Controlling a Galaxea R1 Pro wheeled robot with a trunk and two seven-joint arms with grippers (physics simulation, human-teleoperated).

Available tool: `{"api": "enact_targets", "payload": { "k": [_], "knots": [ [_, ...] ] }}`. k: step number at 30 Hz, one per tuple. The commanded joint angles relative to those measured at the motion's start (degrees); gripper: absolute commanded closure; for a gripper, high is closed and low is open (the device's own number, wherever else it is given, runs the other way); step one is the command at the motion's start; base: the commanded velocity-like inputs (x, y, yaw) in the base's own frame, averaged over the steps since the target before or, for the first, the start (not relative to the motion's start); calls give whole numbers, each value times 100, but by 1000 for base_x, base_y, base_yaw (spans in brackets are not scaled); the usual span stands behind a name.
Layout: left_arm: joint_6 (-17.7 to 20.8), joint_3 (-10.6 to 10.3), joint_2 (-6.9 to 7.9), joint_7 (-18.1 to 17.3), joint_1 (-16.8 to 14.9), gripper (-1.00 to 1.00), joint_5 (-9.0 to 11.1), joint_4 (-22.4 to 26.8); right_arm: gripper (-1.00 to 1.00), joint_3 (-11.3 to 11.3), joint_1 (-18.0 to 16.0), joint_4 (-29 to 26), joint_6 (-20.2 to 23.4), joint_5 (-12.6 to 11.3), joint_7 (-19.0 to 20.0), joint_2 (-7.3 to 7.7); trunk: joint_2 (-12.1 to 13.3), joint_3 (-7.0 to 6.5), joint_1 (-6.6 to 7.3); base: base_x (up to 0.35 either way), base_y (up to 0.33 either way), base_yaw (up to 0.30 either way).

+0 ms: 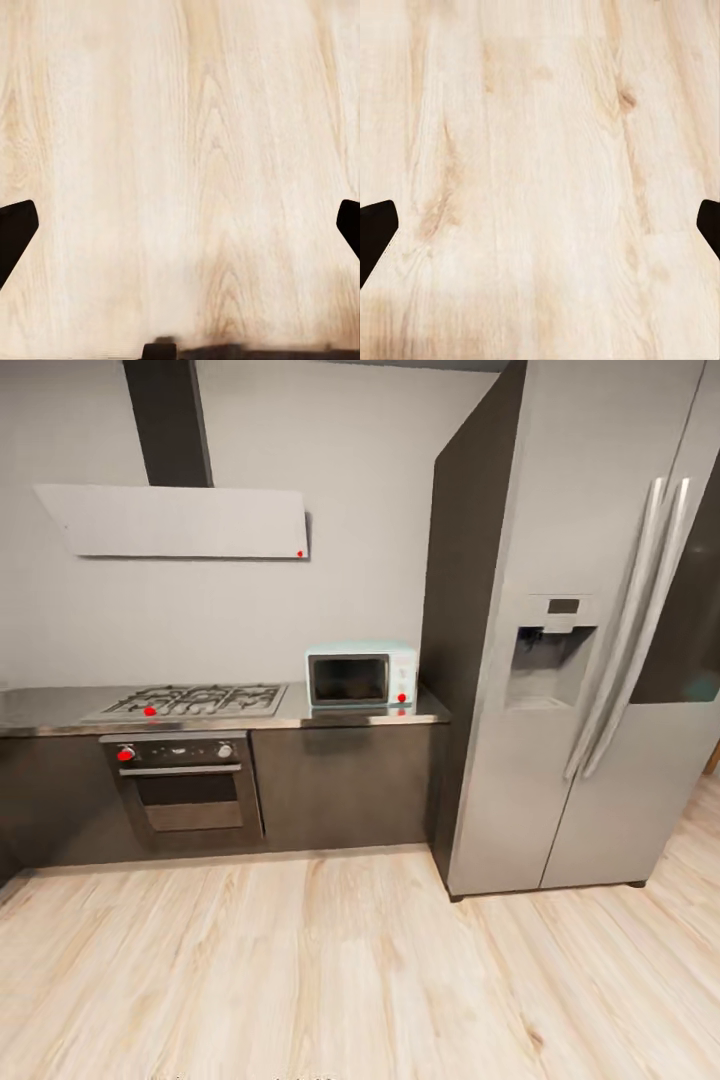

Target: Pick up the poster from the kitchen countertop and hang it on one of the wall nails in the kitchen.

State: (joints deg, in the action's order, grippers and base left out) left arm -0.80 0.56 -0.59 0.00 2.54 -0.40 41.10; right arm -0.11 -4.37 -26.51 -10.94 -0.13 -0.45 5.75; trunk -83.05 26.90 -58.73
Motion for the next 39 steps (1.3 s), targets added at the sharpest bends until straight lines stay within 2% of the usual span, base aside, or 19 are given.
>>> {"api": "enact_targets", "payload": {
  "k": [1, 17, 39],
  "knots": [
    [-8, 6, -2, 0, 1, -100, -4, 4, -100, -2, -2, 4, -9, 1, 1, 2, -3, 7, 0, -67, 127, 275],
    [-8, 14, -2, 0, 1, -100, -4, 4, -100, -6, -2, 185, -21, 5, -6, 1, -3, 38, 0, -181, 209, 206],
    [-8, 15, -2, 0, 1, -100, -4, 4, -100, 20, -2, 205, -22, 30, -8, -38, -3, 91, 0, -9, 9, 273]
  ]
}}
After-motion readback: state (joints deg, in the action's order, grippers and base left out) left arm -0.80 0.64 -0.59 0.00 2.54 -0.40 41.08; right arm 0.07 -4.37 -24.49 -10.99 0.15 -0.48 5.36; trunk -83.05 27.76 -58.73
